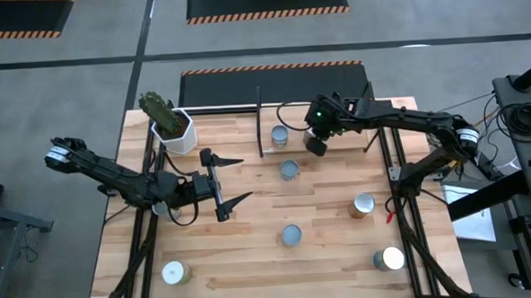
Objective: Pick and place cans onto a shelf
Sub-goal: Put the canned tomatoes on the shelf
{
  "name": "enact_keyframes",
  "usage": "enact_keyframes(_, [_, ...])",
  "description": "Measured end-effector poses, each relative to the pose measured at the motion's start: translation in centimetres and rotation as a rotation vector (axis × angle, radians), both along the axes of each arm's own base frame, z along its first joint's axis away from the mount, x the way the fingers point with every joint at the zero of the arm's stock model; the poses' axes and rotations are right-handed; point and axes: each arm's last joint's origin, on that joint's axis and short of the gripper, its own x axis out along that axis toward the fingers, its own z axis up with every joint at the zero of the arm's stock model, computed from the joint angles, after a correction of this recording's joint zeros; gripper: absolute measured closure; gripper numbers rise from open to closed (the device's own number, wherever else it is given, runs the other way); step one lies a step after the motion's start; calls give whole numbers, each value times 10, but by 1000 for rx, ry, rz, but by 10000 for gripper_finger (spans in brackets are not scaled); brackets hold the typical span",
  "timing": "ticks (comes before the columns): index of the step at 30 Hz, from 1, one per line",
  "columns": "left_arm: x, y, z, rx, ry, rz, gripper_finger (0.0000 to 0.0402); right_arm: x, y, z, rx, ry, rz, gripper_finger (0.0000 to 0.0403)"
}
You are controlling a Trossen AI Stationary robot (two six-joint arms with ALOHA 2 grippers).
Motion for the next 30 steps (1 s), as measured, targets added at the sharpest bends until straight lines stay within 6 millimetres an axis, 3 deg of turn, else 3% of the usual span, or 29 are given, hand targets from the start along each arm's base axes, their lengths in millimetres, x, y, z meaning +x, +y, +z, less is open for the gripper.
enact_keyframes(15, [0,0,0,0,0,0,15,19,-17,-27,-15,23,10,394])
enact_keyframes(30, [0,0,0,0,0,0,15,8,-8,-11,-55,51,224,394])
